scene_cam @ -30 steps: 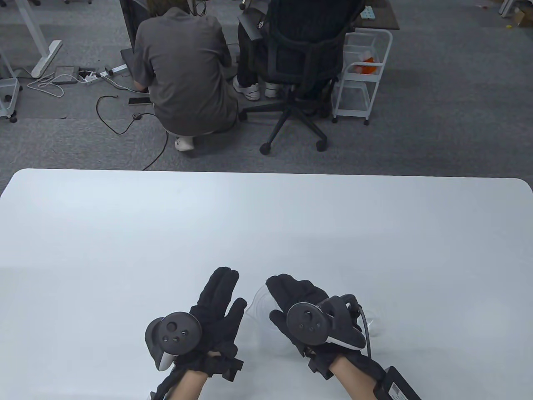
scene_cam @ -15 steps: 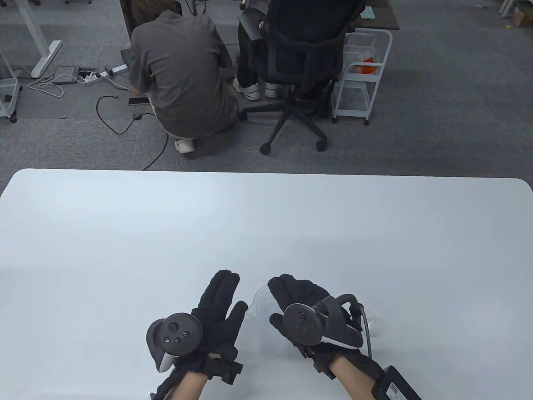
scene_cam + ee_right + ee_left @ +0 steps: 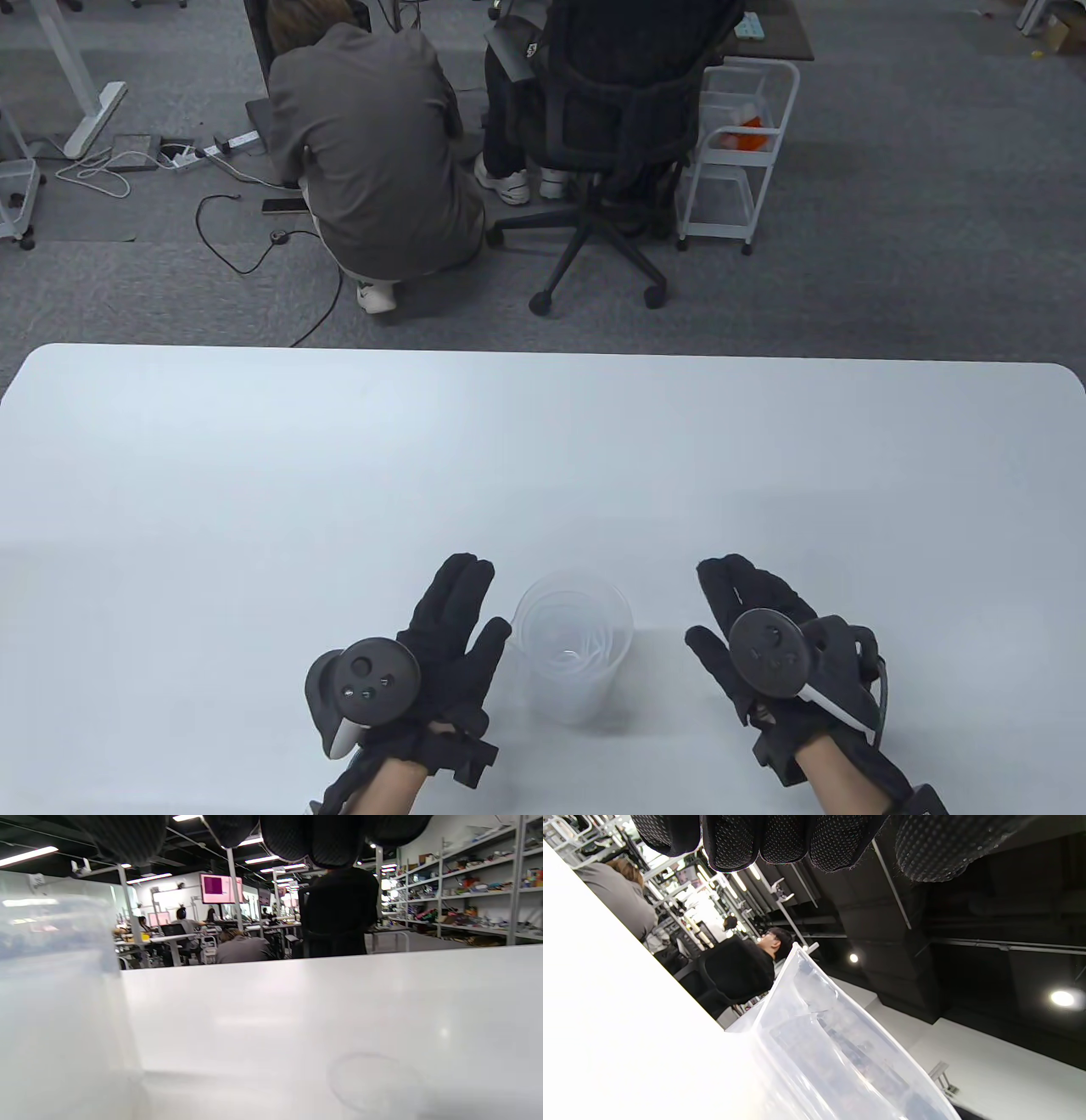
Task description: Nest plastic beakers
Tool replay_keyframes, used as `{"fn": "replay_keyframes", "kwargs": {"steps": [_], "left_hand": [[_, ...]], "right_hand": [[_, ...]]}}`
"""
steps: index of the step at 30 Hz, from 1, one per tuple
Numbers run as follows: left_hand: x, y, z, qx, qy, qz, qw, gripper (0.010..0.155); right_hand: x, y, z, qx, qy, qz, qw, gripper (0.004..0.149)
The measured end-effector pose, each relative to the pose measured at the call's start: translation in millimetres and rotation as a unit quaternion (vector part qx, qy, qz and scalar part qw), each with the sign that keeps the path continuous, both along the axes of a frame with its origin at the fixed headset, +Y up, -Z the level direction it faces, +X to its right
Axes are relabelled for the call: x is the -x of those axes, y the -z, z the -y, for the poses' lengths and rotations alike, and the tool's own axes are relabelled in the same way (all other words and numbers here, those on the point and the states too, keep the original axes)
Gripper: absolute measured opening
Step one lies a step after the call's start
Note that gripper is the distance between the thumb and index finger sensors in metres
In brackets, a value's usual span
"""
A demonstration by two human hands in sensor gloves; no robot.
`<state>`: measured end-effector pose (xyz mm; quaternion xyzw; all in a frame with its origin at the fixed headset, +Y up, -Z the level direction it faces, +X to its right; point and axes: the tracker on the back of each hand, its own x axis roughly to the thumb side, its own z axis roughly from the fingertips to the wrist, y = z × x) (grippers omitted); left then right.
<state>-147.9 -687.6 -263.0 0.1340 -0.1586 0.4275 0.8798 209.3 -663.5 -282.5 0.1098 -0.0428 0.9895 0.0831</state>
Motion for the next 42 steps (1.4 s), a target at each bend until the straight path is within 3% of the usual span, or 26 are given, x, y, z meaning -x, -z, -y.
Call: {"fn": "replay_keyframes", "kwargs": {"steps": [11,19,33,42], "left_hand": [[0.1,-0.1,0.3,0.003,-0.003,0.000,1.000,0.066],[2.4,-0.2,0.9,0.003,-0.013,-0.004,1.000,0.065],[4.4,1.1,2.4,0.004,-0.020,-0.005,1.000,0.066],[4.6,0.8,2.0,0.001,-0.020,-0.005,1.000,0.065]], "right_hand": [[-23.5,12.7,63.1,0.092,-0.034,0.050,0.994,0.070],[-24.0,18.4,92.5,0.115,-0.056,0.070,0.989,0.070],[-27.4,18.0,92.8,0.066,-0.060,0.080,0.993,0.064],[-19.8,19.1,48.8,0.023,-0.037,0.071,0.997,0.064]]}}
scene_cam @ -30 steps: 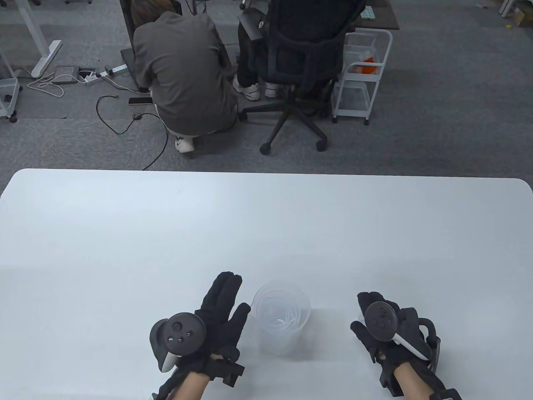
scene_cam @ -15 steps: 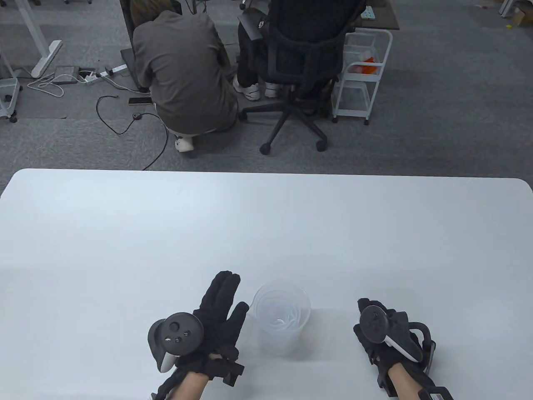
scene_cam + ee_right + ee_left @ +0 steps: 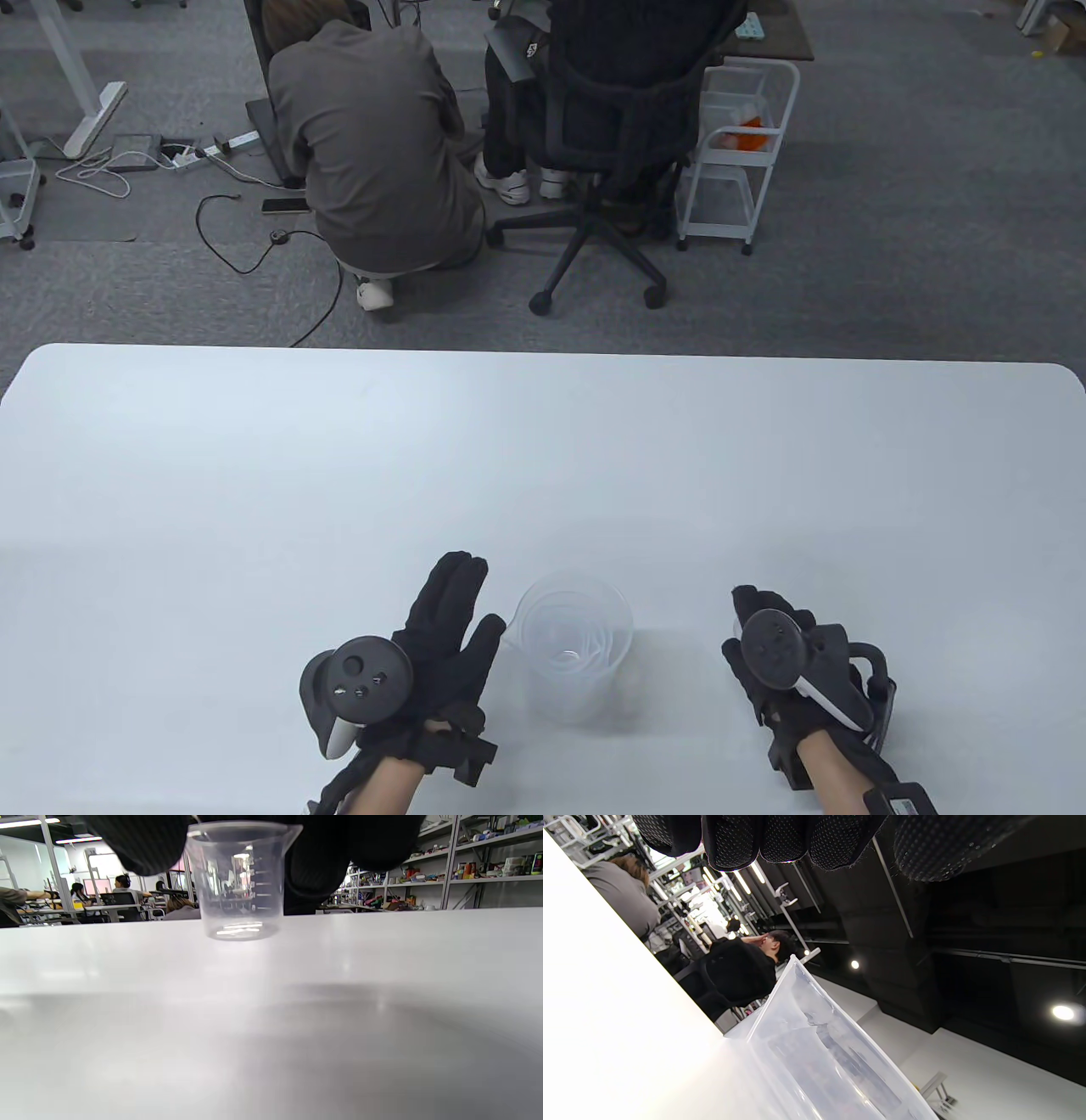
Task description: Nest plastic beakers
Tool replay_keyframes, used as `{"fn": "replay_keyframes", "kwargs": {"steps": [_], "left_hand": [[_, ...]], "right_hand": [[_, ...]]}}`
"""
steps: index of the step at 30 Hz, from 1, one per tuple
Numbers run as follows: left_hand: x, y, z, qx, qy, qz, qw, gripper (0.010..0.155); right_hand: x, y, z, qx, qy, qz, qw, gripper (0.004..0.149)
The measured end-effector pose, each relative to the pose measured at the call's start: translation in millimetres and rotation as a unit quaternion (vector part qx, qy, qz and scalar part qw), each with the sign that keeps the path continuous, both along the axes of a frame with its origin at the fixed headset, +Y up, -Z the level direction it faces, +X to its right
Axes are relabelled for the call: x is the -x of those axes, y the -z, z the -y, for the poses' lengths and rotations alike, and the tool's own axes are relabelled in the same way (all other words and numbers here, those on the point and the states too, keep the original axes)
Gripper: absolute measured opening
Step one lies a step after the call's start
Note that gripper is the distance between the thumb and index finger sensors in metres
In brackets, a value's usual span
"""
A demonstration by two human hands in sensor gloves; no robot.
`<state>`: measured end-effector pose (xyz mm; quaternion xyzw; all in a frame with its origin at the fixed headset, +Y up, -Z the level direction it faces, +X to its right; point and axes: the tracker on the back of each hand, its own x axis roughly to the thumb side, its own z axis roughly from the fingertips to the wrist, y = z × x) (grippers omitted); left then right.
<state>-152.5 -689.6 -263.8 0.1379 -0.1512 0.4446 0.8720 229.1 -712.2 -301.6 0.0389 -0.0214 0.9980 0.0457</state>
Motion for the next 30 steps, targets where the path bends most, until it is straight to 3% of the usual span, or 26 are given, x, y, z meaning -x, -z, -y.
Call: {"fn": "replay_keyframes", "kwargs": {"steps": [10,15,21,30], "left_hand": [[0.3,0.2,0.6,0.003,0.002,-0.002,1.000,0.065],[0.6,0.4,0.5,0.004,0.002,-0.002,1.000,0.065],[0.3,0.7,1.0,0.006,0.004,-0.002,1.000,0.065],[0.6,1.1,1.3,0.008,0.003,-0.002,1.000,0.066]], "right_hand": [[38.6,-4.6,-81.4,-0.085,0.041,-0.057,0.994,0.064],[71.9,-12.0,-108.8,-0.108,0.055,-0.106,0.987,0.064],[115.5,-16.8,-117.8,-0.094,0.052,-0.162,0.981,0.064],[163.9,-13.8,-93.6,-0.044,0.008,-0.211,0.976,0.063]]}}
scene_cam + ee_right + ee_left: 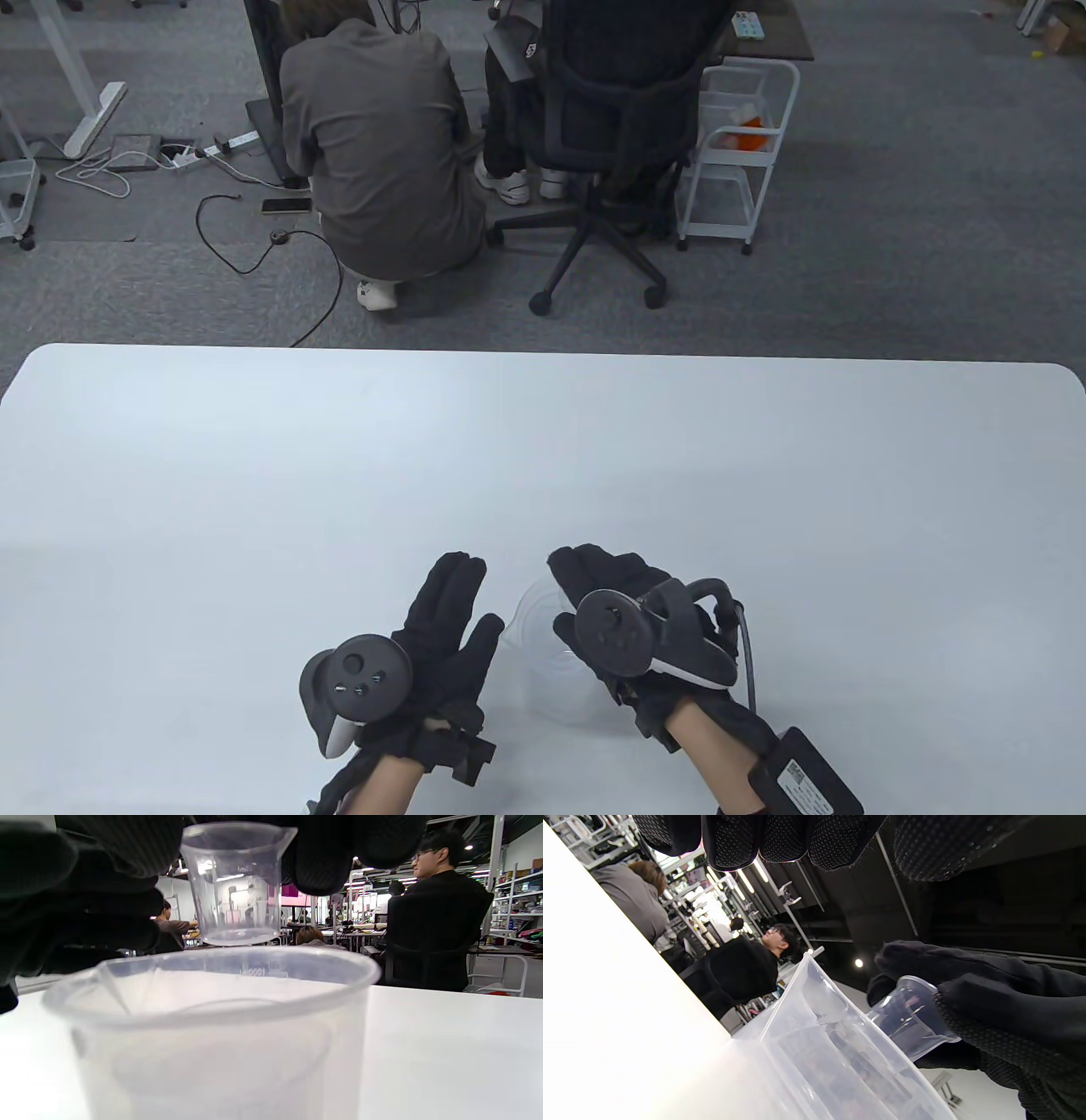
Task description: Nest plastic beakers
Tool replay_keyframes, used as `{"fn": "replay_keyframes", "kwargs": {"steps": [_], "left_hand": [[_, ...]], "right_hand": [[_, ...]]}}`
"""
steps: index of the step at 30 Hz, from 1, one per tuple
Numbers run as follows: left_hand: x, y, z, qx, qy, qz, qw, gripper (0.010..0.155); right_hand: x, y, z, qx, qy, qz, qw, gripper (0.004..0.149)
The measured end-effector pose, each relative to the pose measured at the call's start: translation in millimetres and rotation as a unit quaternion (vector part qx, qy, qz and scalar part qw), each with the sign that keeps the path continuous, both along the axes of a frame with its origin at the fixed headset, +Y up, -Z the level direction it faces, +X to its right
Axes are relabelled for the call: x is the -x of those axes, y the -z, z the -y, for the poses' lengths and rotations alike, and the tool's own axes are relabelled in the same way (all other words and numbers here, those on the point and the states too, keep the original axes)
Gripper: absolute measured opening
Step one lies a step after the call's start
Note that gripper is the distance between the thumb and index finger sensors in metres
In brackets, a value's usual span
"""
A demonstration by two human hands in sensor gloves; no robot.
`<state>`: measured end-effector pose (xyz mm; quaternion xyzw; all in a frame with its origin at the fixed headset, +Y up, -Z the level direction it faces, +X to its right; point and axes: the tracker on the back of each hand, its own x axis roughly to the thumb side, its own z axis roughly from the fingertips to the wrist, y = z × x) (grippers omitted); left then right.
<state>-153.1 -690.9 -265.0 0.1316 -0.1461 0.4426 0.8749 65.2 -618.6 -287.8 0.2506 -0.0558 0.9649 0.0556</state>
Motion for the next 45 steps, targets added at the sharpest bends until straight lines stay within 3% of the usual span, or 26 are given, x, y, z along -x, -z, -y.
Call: {"fn": "replay_keyframes", "kwargs": {"steps": [13,24,31,45], "left_hand": [[0.1,0.9,0.7,0.004,0.004,0.002,1.000,0.066],[-1.5,4.4,-5.6,0.037,0.041,0.037,0.998,0.073],[8.5,0.7,-21.0,0.042,0.137,0.040,0.989,0.080],[24.1,6.0,6.8,0.065,0.168,0.024,0.983,0.083]], "right_hand": [[4.7,-1.0,15.3,0.005,-0.026,-0.010,1.000,0.066],[-74.9,-11.3,5.0,-0.036,0.119,0.042,0.991,0.074],[-126.9,-17.9,30.3,-0.010,0.183,0.074,0.980,0.080],[-161.4,-26.2,88.4,0.037,0.249,0.084,0.964,0.084]]}}
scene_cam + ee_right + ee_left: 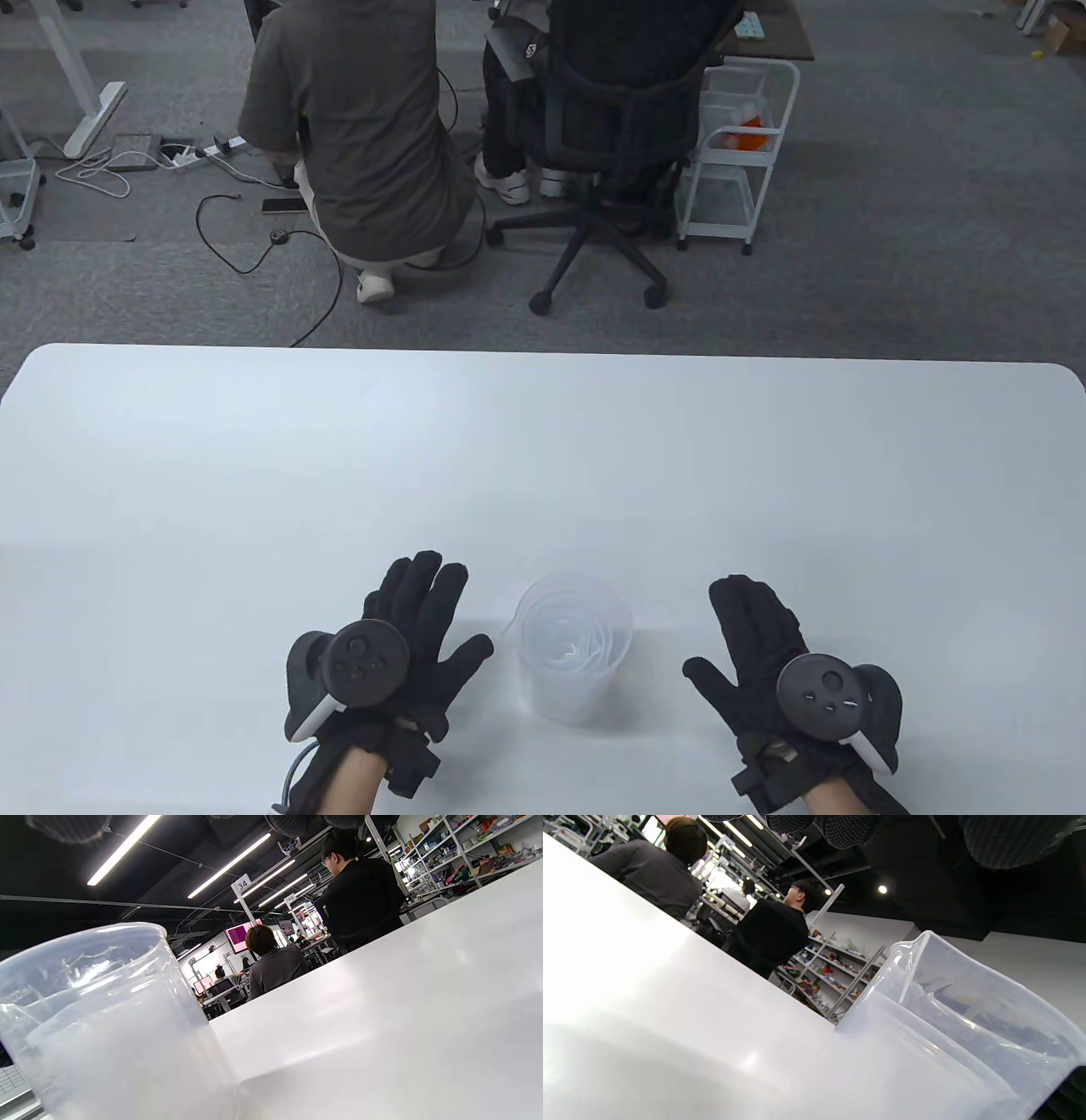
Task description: Nest plastic beakers
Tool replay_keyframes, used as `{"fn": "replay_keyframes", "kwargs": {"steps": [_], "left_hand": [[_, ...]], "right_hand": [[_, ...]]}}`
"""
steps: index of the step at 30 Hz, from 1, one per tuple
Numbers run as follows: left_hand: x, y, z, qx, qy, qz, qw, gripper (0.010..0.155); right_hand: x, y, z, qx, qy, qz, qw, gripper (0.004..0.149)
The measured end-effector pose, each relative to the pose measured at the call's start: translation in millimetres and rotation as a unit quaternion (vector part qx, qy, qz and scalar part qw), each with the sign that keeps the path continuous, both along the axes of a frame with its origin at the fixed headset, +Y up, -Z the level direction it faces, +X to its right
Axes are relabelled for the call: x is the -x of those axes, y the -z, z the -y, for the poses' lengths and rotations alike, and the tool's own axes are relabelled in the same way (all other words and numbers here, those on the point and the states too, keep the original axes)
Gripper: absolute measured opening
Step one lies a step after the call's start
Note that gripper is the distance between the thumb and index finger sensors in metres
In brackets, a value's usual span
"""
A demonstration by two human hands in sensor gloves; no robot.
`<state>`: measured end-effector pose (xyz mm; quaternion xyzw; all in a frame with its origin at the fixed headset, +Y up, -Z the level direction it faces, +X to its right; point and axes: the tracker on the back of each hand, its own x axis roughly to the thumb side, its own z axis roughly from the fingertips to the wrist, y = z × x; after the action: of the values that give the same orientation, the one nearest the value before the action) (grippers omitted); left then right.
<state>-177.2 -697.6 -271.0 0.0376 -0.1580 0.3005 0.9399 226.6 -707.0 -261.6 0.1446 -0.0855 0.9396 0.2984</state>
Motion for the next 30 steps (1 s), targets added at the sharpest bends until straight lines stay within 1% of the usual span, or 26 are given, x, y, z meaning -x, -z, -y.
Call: {"fn": "replay_keyframes", "kwargs": {"steps": [5,15,30], "left_hand": [[0.7,0.8,3.9,0.005,0.001,-0.004,1.000,0.083],[-1.0,0.5,9.1,0.008,0.007,-0.004,1.000,0.083],[0.6,-0.7,11.1,0.005,-0.010,-0.008,1.000,0.082]], "right_hand": [[-5.4,-3.2,5.1,0.000,0.010,0.000,1.000,0.083],[-10.2,-9.3,4.3,-0.004,0.015,0.000,1.000,0.083],[-10.8,-8.7,4.3,-0.006,0.016,0.001,1.000,0.083]]}}
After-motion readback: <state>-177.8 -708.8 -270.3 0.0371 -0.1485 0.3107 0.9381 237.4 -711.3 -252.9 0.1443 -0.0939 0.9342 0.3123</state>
